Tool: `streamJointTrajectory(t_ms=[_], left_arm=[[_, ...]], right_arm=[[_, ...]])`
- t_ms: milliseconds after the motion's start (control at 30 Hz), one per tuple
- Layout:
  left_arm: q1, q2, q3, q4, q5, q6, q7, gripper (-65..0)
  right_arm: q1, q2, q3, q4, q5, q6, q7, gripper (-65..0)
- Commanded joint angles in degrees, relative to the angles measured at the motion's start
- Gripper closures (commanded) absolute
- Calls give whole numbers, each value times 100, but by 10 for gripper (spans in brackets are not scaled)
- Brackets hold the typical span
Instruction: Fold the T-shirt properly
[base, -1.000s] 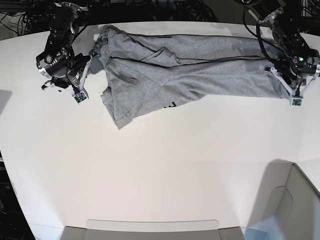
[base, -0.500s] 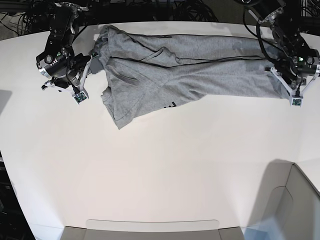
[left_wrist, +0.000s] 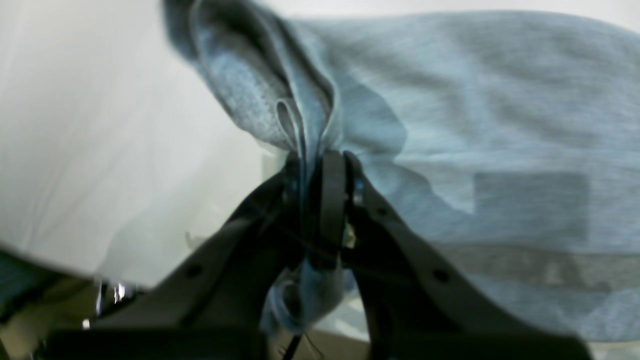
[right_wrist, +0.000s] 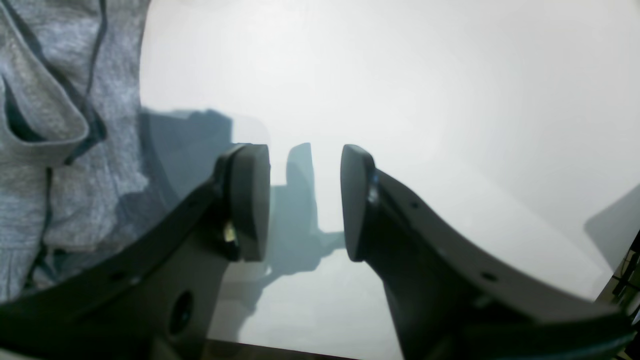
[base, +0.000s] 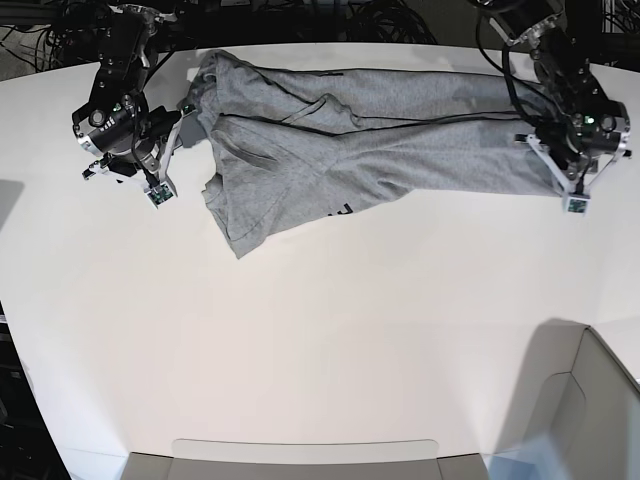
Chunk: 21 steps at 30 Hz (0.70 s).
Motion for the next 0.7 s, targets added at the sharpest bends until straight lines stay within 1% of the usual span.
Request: streamJointTrajectory(t_ms=[0,67,167,233,367,433,500,667], left_arm=[[-1,2,43,118,-22,10,-51,0],[7,108,69,171,-22,10,-51,0],[25,169,96,426,-22,10,-51,0],[51,310,96,575,-22,10,-51,0],[60,380,140,698,-22,10,-51,0],[78,424,298,698,-22,10,-51,0],[227,547,439,724,-22,10,-51,0],[359,820,1045,733,-22,10,-51,0]], right_arm=[[53,15,1,97,-25,65,14,-240],[53,15,1,97,-25,65,14,-240],[35,15,1,97,-25,65,14,-240],[35,15,1,97,-25,65,14,-240],[26,15,1,97,-25,65,14,-240],[26,15,1,97,-25,65,14,-240],[26,15,1,97,-25,65,14,-240],[26,15,1,97,-25,65,14,-240]])
